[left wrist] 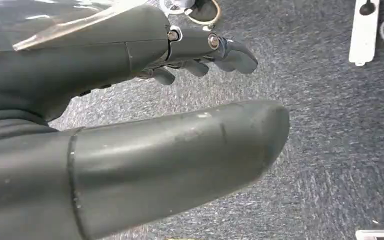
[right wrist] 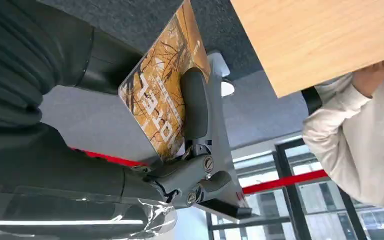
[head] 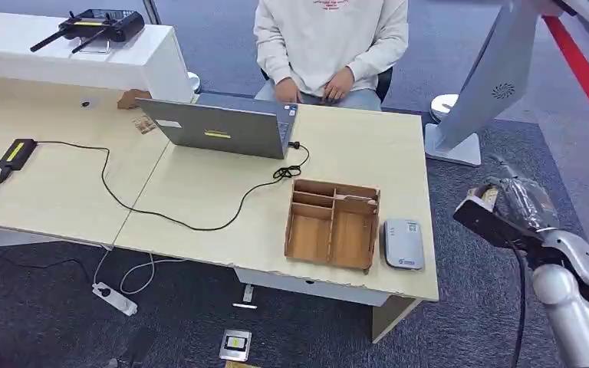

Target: Pass the card to the sensor for recognition and then transmit it.

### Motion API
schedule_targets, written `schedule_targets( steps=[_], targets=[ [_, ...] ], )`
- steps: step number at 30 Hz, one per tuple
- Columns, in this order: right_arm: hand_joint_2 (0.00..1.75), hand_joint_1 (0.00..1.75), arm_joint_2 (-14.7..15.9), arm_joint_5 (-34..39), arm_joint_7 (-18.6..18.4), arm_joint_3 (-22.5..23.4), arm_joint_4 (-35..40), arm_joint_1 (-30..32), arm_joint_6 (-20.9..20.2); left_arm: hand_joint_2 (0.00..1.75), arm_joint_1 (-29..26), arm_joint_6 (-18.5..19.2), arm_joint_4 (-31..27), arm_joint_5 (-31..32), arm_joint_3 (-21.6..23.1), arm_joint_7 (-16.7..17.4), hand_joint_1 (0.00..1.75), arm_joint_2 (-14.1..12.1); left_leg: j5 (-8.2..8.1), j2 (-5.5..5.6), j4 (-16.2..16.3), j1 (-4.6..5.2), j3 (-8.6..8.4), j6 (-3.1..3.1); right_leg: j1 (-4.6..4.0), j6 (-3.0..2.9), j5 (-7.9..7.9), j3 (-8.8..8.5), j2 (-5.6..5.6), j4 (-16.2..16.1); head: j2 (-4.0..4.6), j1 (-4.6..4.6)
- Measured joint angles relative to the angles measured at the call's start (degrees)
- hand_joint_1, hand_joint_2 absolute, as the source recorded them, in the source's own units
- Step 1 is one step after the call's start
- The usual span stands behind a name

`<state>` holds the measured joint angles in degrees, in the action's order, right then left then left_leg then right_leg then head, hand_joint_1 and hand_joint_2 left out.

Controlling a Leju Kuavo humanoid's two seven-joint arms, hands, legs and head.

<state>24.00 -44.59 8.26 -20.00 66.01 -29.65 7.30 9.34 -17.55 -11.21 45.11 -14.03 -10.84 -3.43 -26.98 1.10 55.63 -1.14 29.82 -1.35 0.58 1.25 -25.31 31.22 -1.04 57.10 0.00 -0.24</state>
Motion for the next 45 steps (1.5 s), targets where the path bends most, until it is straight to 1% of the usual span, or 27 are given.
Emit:
schedule_targets(
  steps=[9,14,17,28,33,35,42,45],
  targets=[
    [1.75,1.75,-1.20,-0.42,0.09,-0.02,-5.11,-0.09,1.31,0.00,0.65,0.55,-0.55,0.68,2.03,0.76,0.00,-0.02,0.00,0.00,0.00,0.00,0.01,0.00,0.00,0.00,0.00,0.00,0.00,0.00,0.00,-0.02],
    [1.75,1.75,-1.99,-0.66,0.26,-0.17,-7.16,-0.38,1.22,0.00,0.76,0.68,-0.76,0.66,3.04,0.87,0.00,-0.02,0.00,-0.01,0.00,0.00,0.00,0.00,0.00,0.00,0.00,0.00,0.00,0.00,0.00,0.00],
    [1.75,1.75,-2.45,-1.07,0.98,-0.46,-8.37,-0.86,1.20,0.00,0.76,0.68,-0.81,0.52,3.45,0.92,0.00,-0.02,0.00,0.00,0.00,0.00,0.00,0.00,0.00,0.00,0.00,0.00,0.00,0.00,0.00,0.00],
    [1.75,1.75,-6.31,-2.14,2.01,-2.08,-11.76,-1.85,0.72,0.00,0.85,0.65,-0.87,-0.90,5.07,1.03,0.00,-0.02,0.00,0.00,-0.01,0.00,0.01,0.00,-0.01,0.00,0.00,0.00,0.00,0.00,0.00,0.00],
    [1.75,1.75,-7.89,-1.35,2.05,-3.28,-12.37,-1.99,0.59,0.00,0.83,0.57,-0.87,-2.01,6.03,1.00,0.00,-0.02,0.00,0.00,-0.01,0.00,0.01,0.00,-0.01,0.00,0.00,0.00,0.00,0.01,0.00,-0.02],
    [1.75,1.75,-8.26,-1.25,1.66,-3.52,-12.00,-1.95,-0.05,0.00,0.80,0.46,-0.87,-2.54,6.32,1.00,0.00,-0.02,0.00,0.00,0.00,0.00,0.01,0.00,0.00,0.00,0.00,0.00,0.00,0.01,0.00,-0.02],
    [1.75,1.75,-8.92,-1.36,-0.04,-4.92,-9.99,-1.83,-2.19,0.00,0.78,0.39,-0.90,-3.30,7.58,1.09,0.00,-0.02,0.00,-0.01,0.00,0.00,0.00,0.00,0.00,0.00,0.00,0.01,0.00,0.01,0.00,-0.02],
    [1.75,1.75,-9.20,-1.38,-0.28,-5.44,-9.99,-1.62,-2.16,0.00,0.79,0.48,-0.94,-3.50,8.00,1.46,0.00,-0.02,0.00,-0.01,0.00,0.00,0.00,0.00,0.00,0.00,0.00,0.01,0.00,0.01,0.00,0.00]
  ],
)
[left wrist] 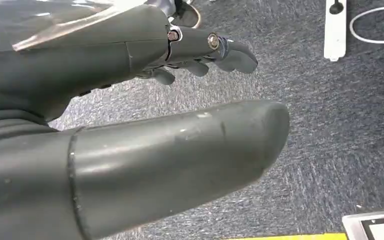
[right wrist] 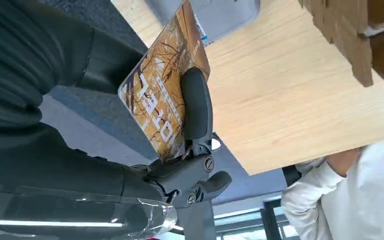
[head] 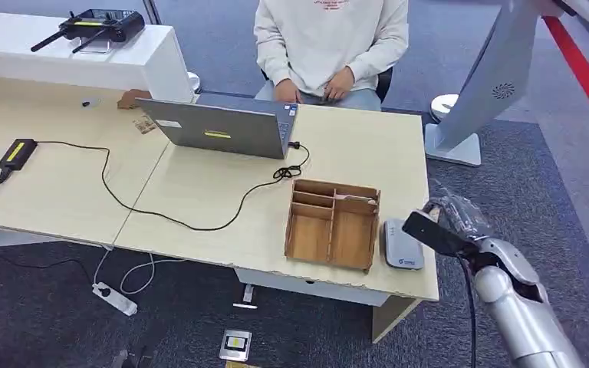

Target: Pass the card to the sensor for recognition and then transmit it.

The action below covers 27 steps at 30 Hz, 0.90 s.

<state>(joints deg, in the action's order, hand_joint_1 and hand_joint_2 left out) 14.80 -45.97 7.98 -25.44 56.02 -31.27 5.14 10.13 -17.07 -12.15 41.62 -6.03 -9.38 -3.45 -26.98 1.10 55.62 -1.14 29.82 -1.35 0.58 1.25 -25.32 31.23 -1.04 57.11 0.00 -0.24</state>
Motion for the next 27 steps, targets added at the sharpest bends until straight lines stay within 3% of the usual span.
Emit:
schedule_targets(
  steps=[27],
  targets=[
    [1.75,1.75,-5.01,0.63,1.64,-3.67,-9.88,-0.10,2.91,0.00,1.12,0.61,-1.01,-0.37,4.77,2.67,0.00,-0.31,0.00,0.00,0.00,0.00,0.00,0.00,0.00,0.00,0.00,0.00,0.00,0.00,0.00,-0.02]
  ],
)
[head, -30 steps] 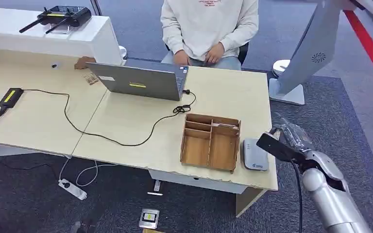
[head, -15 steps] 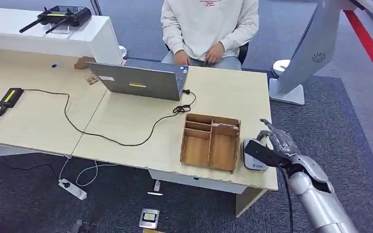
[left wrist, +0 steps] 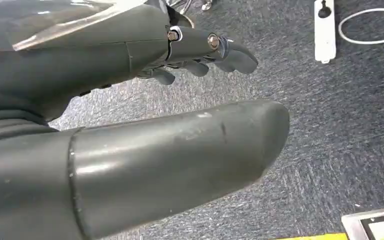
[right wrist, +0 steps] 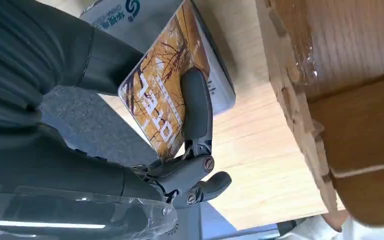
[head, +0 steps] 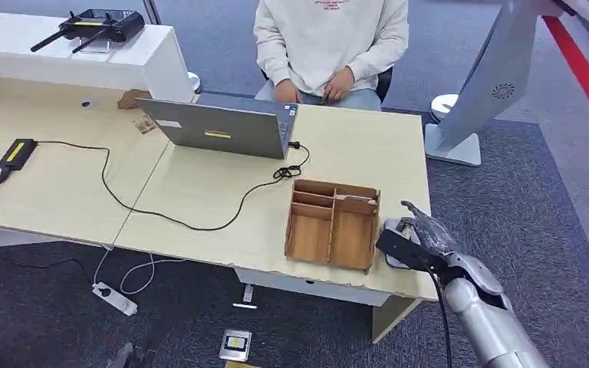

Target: Pass the card to the sensor for recognition and then transmit it.

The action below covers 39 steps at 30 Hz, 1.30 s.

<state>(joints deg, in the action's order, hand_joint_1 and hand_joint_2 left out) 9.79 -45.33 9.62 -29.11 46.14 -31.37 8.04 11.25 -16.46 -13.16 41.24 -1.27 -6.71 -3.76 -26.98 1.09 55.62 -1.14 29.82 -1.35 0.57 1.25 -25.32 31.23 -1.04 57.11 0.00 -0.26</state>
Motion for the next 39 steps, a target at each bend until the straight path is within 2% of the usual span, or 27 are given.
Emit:
schedule_targets(
  steps=[15,30,34,39],
  targets=[
    [1.75,1.75,-0.24,0.31,0.06,-0.11,-2.16,-0.16,0.44,0.00,0.17,-0.15,-0.37,-2.19,2.95,0.52,0.00,-0.04,0.00,0.00,0.01,0.00,0.00,0.00,0.00,0.00,0.00,0.01,0.00,0.00,0.00,0.02],
    [1.75,1.75,0.09,0.53,0.87,0.13,-2.16,-0.90,0.88,0.00,0.10,-0.81,-0.37,-3.63,4.00,-0.15,0.00,-0.15,0.00,-0.01,0.01,0.00,0.00,0.00,0.00,0.00,0.00,0.00,0.00,0.00,0.00,0.00],
    [1.75,1.75,1.00,1.92,0.68,0.94,-0.44,-1.76,0.72,0.00,0.02,-1.29,-0.37,-4.26,4.52,-0.57,0.00,-0.17,0.00,-0.01,0.02,0.03,0.00,0.00,0.03,0.00,0.00,0.01,0.00,0.00,0.00,0.00],
    [1.75,1.75,3.39,2.21,0.46,3.01,3.63,-4.72,-1.86,0.00,-0.26,-1.49,-0.37,-5.31,5.13,-1.25,0.00,-0.44,0.00,-0.01,0.04,0.03,-0.02,0.00,0.03,0.01,0.01,0.00,0.00,0.00,0.00,0.02]
  ],
)
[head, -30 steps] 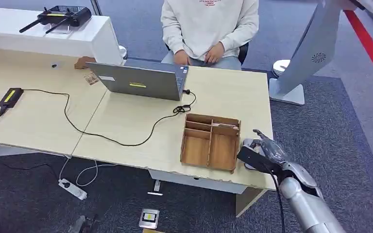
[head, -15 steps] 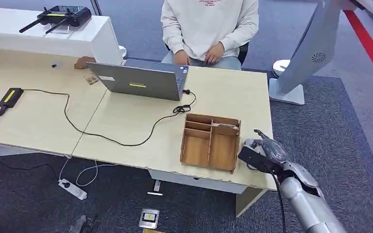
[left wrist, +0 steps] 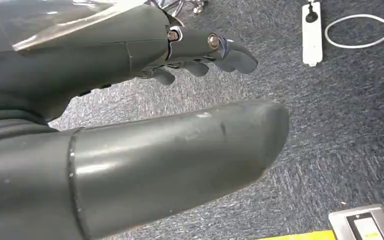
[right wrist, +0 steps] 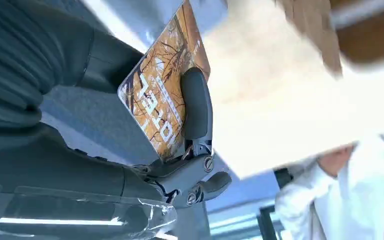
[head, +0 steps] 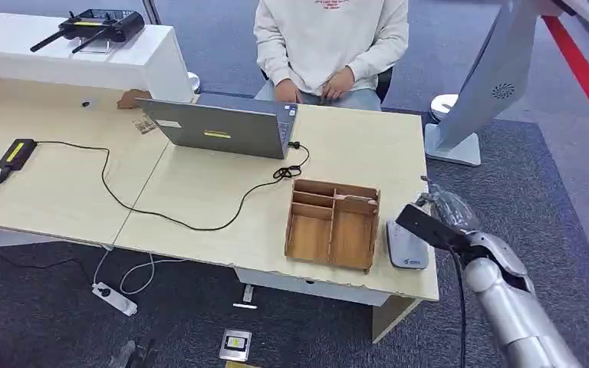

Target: Pass the card to the sensor for recognition and then transmit it.

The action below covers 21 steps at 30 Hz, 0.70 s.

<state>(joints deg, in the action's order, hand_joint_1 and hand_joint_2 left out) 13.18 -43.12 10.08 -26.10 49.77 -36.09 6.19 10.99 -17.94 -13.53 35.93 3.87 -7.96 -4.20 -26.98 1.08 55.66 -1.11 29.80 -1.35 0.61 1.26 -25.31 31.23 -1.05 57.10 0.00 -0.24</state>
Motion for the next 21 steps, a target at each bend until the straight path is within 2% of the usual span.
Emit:
schedule_targets(
  steps=[7,12,21],
  targets=[
    [1.75,1.75,1.70,-1.20,-0.04,2.16,5.57,-1.42,0.26,0.00,-0.13,-0.74,0.00,-1.88,1.22,-0.41,0.00,-0.07,0.00,-0.01,-0.01,0.00,0.01,0.00,0.00,0.00,0.00,0.02,0.00,0.00,0.00,0.00],
    [1.75,1.75,2.45,-1.88,-0.92,3.78,9.22,-4.71,-1.49,0.00,-0.17,-1.22,0.00,-2.62,1.90,-0.48,0.00,-0.07,0.00,0.00,-0.01,0.00,0.01,0.00,0.00,0.00,0.00,0.01,-0.01,0.00,0.00,-0.02],
    [1.75,1.75,2.89,-4.46,0.00,4.72,10.95,-8.79,-2.38,0.00,-0.15,-1.03,-0.09,-3.00,3.39,-0.39,0.00,-0.07,0.00,0.00,0.00,0.00,0.02,0.00,0.00,0.00,0.00,0.01,-0.01,0.00,0.00,0.00]
  ],
)
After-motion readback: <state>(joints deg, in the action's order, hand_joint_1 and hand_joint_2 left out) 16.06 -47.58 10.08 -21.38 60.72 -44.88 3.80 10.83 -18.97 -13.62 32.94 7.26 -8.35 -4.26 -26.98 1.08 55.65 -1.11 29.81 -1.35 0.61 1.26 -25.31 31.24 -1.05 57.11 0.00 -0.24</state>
